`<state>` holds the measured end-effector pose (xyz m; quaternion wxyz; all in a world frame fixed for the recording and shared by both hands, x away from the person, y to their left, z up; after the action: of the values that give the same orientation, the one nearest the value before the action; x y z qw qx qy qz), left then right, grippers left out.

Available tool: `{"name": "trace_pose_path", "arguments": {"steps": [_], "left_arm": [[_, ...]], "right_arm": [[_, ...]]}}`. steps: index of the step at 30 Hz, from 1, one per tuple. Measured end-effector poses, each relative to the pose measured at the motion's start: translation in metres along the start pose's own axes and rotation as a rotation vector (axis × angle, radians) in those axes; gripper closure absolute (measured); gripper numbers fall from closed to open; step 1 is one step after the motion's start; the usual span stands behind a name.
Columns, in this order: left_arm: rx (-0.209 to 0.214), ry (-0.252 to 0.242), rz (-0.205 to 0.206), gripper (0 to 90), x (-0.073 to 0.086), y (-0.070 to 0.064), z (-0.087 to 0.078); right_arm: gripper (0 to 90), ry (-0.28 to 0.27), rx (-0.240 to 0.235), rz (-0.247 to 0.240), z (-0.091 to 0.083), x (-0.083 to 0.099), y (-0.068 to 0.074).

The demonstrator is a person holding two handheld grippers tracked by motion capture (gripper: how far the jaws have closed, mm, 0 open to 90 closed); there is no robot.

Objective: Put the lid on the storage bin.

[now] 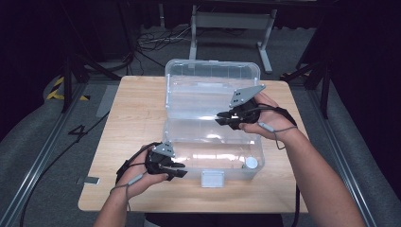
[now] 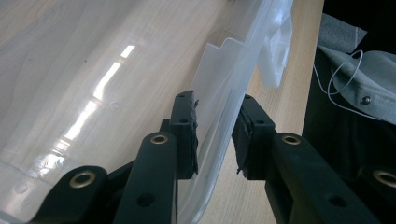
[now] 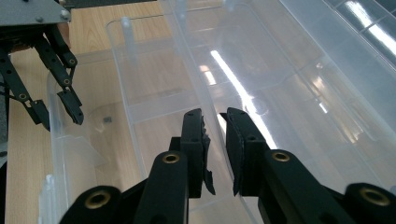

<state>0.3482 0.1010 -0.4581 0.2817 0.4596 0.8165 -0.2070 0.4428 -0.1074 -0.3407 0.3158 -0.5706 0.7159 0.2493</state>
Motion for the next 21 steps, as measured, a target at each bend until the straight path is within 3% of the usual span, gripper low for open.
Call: {"name": "trace_pose_path", "arguments": {"steps": [21], "left_arm": [[0.000,-0.003,-0.001,71.8,0.000,0.000,0.000]], "right_arm": [[77.2,0.007,-0.017,-0.021,-0.003,0.006,0.017]]}}
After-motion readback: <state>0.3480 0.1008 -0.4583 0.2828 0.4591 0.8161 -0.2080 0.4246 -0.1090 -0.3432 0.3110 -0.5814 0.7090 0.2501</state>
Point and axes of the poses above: each handheld gripper's, and its own axes: z roughly forward along the jaws, x roughly out of its underside, y roughly to its left, the point moved 6 cm from there along z, roughly forward along the jaws, and after that the axes turned 11 degrees about -x, right-handed, at the moved point
